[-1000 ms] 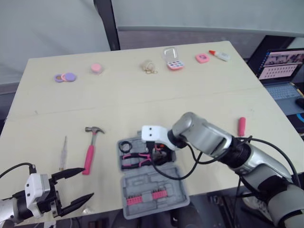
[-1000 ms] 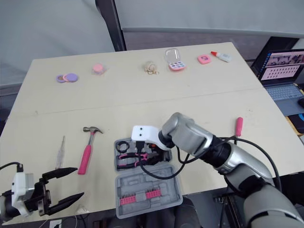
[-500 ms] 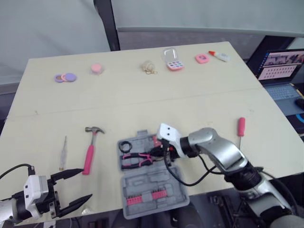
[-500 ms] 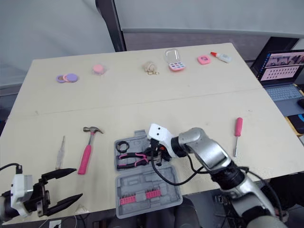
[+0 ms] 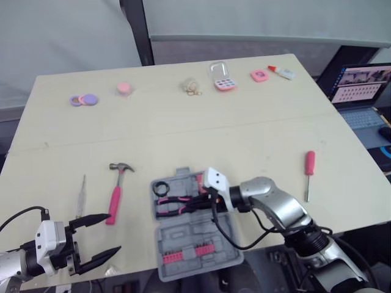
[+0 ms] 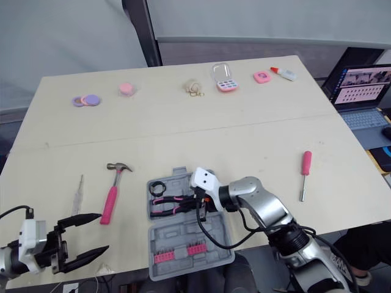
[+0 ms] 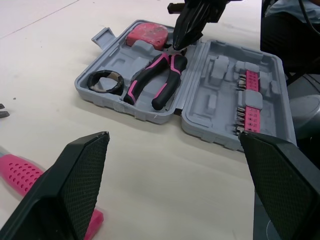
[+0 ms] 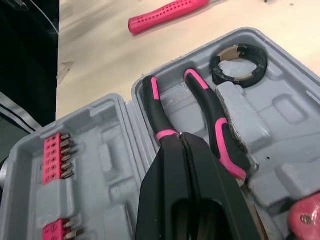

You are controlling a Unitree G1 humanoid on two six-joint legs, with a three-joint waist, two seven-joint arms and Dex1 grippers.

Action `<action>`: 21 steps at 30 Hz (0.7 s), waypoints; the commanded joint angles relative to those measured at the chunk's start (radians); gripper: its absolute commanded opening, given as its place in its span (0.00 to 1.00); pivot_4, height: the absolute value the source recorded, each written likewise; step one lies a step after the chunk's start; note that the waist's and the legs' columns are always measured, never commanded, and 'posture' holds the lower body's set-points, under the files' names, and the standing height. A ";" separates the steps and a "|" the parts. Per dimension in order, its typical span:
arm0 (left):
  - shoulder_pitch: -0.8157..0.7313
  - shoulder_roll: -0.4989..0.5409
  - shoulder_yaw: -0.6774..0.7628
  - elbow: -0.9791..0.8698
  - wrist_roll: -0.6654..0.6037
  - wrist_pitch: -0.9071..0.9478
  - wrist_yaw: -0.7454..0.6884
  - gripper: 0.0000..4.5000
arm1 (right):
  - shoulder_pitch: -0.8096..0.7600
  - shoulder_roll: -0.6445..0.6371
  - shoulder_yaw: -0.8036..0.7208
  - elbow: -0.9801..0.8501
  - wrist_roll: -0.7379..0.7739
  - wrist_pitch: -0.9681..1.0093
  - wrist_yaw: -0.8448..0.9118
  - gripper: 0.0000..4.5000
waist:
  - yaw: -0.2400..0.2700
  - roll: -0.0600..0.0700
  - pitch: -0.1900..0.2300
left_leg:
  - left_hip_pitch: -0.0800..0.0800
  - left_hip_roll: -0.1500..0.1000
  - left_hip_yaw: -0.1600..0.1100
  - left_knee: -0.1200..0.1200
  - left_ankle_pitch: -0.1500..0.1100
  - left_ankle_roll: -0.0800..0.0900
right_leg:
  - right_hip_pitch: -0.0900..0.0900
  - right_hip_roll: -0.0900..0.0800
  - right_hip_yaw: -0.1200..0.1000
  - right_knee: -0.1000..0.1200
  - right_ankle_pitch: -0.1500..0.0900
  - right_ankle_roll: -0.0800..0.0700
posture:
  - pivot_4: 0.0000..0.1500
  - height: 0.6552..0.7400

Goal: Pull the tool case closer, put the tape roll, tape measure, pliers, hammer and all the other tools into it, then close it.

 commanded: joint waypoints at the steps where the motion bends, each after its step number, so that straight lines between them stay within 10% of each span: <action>1: 0.009 0.013 0.011 -0.033 -0.005 0.008 0.004 1.00 | -0.001 0.028 -0.007 0.019 -0.005 -0.045 -0.006 0.01 | 0.001 0.000 0.000 | 0.000 0.000 0.000 0.000 0.000 0.000 | 0.000 0.000 0.000 0.000 0.000 0.000 | 1.00 1.00; 21: 0.025 0.001 0.008 -0.069 -0.004 0.019 0.027 1.00 | 0.048 0.027 0.063 0.179 -0.147 -0.201 -0.006 0.01 | 0.001 -0.004 -0.005 | 0.002 0.000 0.000 0.000 0.000 0.000 | 0.002 0.000 0.000 0.000 0.000 0.000 | 1.00 1.00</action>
